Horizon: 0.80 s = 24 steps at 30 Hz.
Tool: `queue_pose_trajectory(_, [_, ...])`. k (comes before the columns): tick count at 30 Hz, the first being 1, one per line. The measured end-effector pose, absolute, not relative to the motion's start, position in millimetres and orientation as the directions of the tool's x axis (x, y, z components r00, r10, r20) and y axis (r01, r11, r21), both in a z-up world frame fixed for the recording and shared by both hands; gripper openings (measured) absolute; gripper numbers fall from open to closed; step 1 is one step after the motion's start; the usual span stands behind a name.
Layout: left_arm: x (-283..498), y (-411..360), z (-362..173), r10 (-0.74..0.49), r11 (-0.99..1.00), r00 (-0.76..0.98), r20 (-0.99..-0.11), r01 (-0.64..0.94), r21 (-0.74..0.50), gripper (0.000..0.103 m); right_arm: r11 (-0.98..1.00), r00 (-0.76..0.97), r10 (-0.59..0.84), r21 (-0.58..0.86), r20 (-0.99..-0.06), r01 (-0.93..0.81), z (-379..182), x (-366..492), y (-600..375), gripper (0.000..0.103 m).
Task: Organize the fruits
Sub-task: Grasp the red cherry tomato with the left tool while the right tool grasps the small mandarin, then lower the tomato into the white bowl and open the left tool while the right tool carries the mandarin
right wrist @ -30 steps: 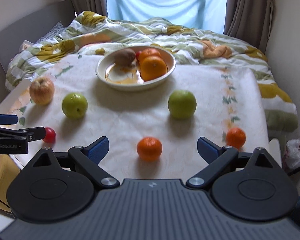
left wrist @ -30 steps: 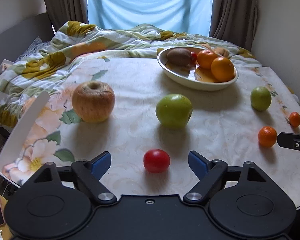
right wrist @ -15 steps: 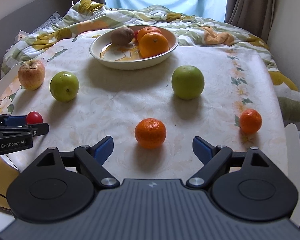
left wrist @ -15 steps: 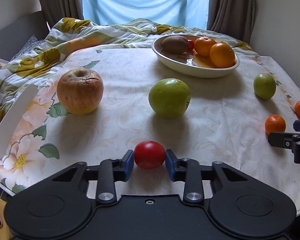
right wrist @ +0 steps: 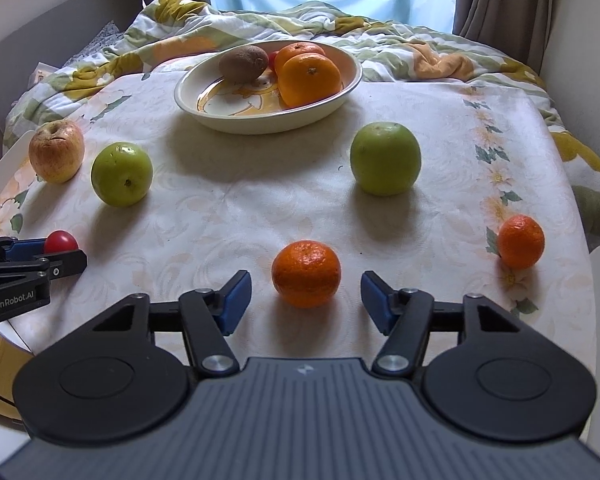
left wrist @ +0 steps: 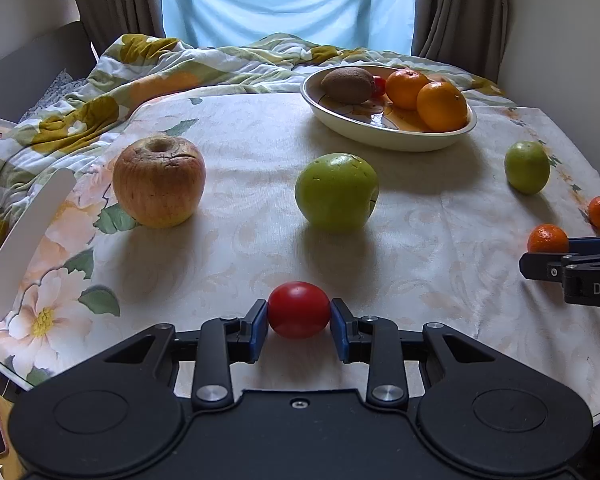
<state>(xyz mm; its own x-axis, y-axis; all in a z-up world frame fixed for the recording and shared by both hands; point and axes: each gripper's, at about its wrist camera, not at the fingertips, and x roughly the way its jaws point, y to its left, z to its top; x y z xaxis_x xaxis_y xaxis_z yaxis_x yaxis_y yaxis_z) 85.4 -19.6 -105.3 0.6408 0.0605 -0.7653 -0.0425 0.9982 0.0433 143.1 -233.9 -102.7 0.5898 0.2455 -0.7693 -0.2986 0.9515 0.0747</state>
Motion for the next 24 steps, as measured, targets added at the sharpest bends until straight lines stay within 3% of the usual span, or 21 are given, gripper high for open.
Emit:
queue_pose_trajectory(4, [84, -20, -105, 0.059, 0.998, 0.641, -0.766, -0.045, 0.039, 0.037, 0.955, 0.589, 0.240, 0.078, -0.772, -0.287, -104, 146, -233, 0.064])
queue_pose_trajectory(5, [84, -20, -104, 0.058, 0.998, 0.640, -0.766, -0.046, 0.037, 0.037, 0.956, 0.588, 0.238, 0.080, -0.773, -0.282, -105, 147, -233, 0.052])
queue_pose_trajectory(15, [76, -19, -91, 0.044, 0.998, 0.646, -0.762, -0.054, 0.012, 0.036, 0.955, 0.600, 0.247, 0.085, -0.761, -0.285, -93, 143, -235, 0.052])
queue_pose_trajectory(24, [69, -21, -48, 0.035, 0.999, 0.689, -0.724, -0.034, 0.015, 0.036, 0.948, 0.615, 0.274, 0.100, -0.740, -0.303, -64, 132, -235, 0.052])
